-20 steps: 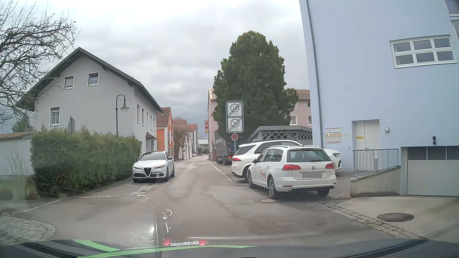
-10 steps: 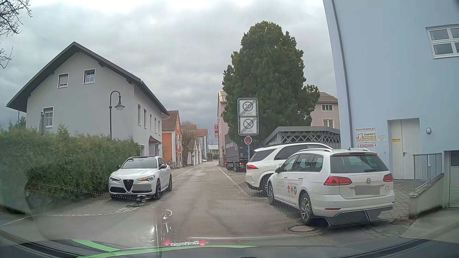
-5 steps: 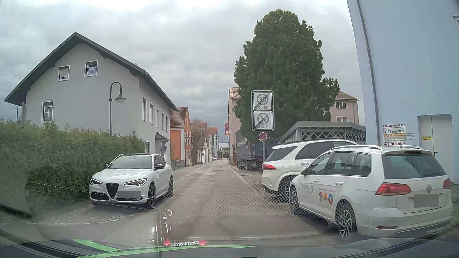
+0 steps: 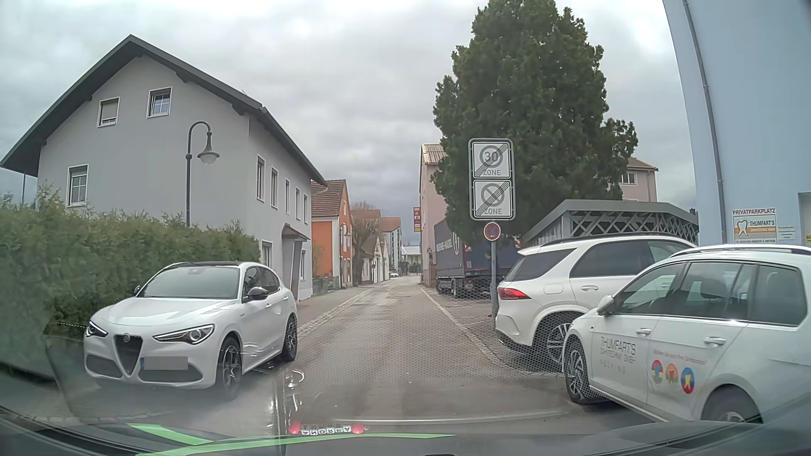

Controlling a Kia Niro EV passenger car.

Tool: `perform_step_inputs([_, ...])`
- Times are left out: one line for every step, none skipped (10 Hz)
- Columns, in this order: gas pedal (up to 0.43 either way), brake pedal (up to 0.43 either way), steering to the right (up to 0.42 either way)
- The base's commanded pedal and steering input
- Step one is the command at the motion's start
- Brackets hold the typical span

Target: Follow the waypoints while adhering to traffic rules and regulations

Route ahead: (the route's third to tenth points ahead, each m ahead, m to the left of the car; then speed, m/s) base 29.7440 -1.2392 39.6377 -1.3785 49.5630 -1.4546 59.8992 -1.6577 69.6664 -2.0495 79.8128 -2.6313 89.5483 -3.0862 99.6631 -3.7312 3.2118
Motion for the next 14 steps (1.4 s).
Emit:
perform_step_inputs([0.008,0.0,-0.045])
perform_step_inputs([0.008,0.0,-0.039])
perform_step_inputs([0.008,0.0,-0.036])
perform_step_inputs([0.008,0.0,-0.034])
perform_step_inputs([0.008,0.0,-0.034])
perform_step_inputs([0.008,0.0,-0.035])
perform_step_inputs([0.02,0.0,-0.041])
perform_step_inputs([0.028,0.0,-0.047])
perform_step_inputs([0.039,0.0,-0.051])
perform_step_inputs([0.047,0.0,-0.057])
perform_step_inputs([0.059,0.0,-0.06])
perform_step_inputs([0.067,0.0,-0.06])
perform_step_inputs([0.087,0.0,-0.06])
perform_step_inputs([0.098,0.0,-0.06])
